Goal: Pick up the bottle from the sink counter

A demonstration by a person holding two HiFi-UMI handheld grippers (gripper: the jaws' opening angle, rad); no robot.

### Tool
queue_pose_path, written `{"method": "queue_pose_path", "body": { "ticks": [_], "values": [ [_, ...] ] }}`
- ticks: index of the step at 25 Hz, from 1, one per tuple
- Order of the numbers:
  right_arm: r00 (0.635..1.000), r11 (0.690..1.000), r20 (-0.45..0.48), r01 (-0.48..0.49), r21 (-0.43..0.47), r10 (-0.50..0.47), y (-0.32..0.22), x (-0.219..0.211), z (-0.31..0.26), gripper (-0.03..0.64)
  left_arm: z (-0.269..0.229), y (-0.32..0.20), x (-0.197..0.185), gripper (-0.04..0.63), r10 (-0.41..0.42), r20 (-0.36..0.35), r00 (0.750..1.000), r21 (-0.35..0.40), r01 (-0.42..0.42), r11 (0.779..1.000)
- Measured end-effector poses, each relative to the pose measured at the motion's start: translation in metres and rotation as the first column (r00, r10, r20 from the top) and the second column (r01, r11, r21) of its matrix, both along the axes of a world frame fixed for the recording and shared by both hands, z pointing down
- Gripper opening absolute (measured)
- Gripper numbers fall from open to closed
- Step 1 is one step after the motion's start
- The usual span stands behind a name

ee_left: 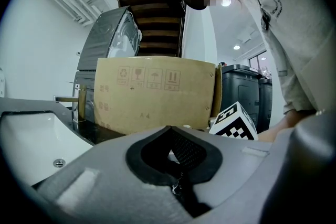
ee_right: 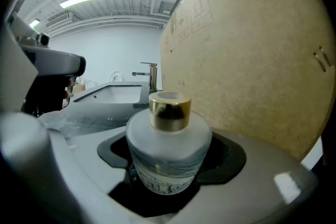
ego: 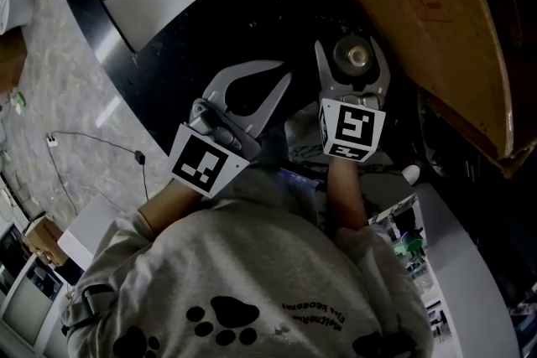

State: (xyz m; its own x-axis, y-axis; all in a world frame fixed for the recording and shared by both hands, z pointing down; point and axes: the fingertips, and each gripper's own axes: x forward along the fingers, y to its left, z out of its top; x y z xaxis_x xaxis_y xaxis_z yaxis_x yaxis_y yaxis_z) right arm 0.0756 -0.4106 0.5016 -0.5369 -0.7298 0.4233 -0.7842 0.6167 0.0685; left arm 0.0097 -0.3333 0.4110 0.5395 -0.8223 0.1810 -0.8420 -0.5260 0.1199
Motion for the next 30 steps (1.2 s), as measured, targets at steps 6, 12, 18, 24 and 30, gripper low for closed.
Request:
{"method": "queue_pose_path", "body": {
  "ticks": [6, 12, 18, 24, 30],
  "values": [
    [1.0, 1.0, 0.0, -0.023, 0.021, 0.023, 0.009, 0.006, -0.019, 0.339, -0.011, 0.01, -0.005, 0.002, 0.004, -0.015, 1.0, 0.034, -0.003, 0.999],
    [0.998, 0.998, 0.018, -0.057, 0.03, 0.056, 0.033, 0.009, -0.044, 0.339, -0.026, 0.029, -0.007, 0.002, 0.03, 0.002, 1.0, 0.087, -0.03, 0.996],
    [0.99, 0.993, 0.086, -0.117, 0.026, 0.115, 0.07, 0.013, -0.078, 0.339, -0.043, 0.056, -0.016, 0.002, 0.058, -0.001, 0.998, 0.117, -0.057, 0.991],
    [0.978, 0.981, 0.104, -0.188, 0.051, 0.182, 0.119, 0.012, -0.108, 0.339, -0.064, 0.09, -0.031, 0.002, 0.095, -0.031, 0.995, 0.16, -0.089, 0.983],
    [0.957, 0.957, 0.108, -0.278, 0.086, 0.269, 0.177, 0.008, -0.132, 0.339, -0.083, 0.13, -0.041, 0.002, 0.138, -0.059, 0.989, 0.188, -0.125, 0.974]
  ]
}}
